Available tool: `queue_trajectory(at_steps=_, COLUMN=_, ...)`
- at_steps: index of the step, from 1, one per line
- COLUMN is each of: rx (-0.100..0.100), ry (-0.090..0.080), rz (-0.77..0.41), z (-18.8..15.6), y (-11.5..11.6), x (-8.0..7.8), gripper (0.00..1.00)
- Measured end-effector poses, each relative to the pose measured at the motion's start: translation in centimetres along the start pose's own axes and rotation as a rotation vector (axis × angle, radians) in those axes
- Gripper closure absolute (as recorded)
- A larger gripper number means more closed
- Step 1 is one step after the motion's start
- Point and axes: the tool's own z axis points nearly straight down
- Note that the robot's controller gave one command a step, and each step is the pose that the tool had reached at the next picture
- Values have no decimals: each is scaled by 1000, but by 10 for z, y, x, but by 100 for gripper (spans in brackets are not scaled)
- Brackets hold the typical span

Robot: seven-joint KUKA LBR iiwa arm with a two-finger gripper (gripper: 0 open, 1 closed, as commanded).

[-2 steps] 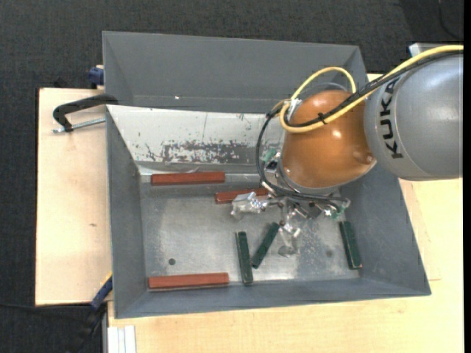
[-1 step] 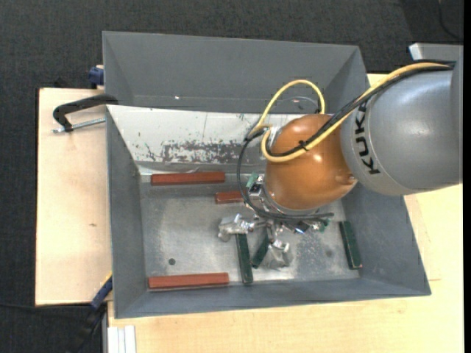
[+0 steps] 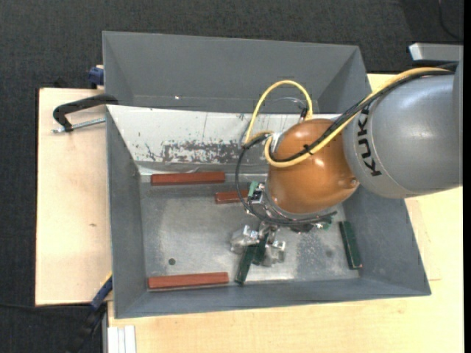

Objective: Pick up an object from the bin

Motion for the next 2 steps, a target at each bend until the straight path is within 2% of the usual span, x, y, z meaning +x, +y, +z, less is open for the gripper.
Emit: queue_trajectory(at_steps=2, rx=-4, ry=2, rz=0, z=-5, y=2, x=0, gripper=100)
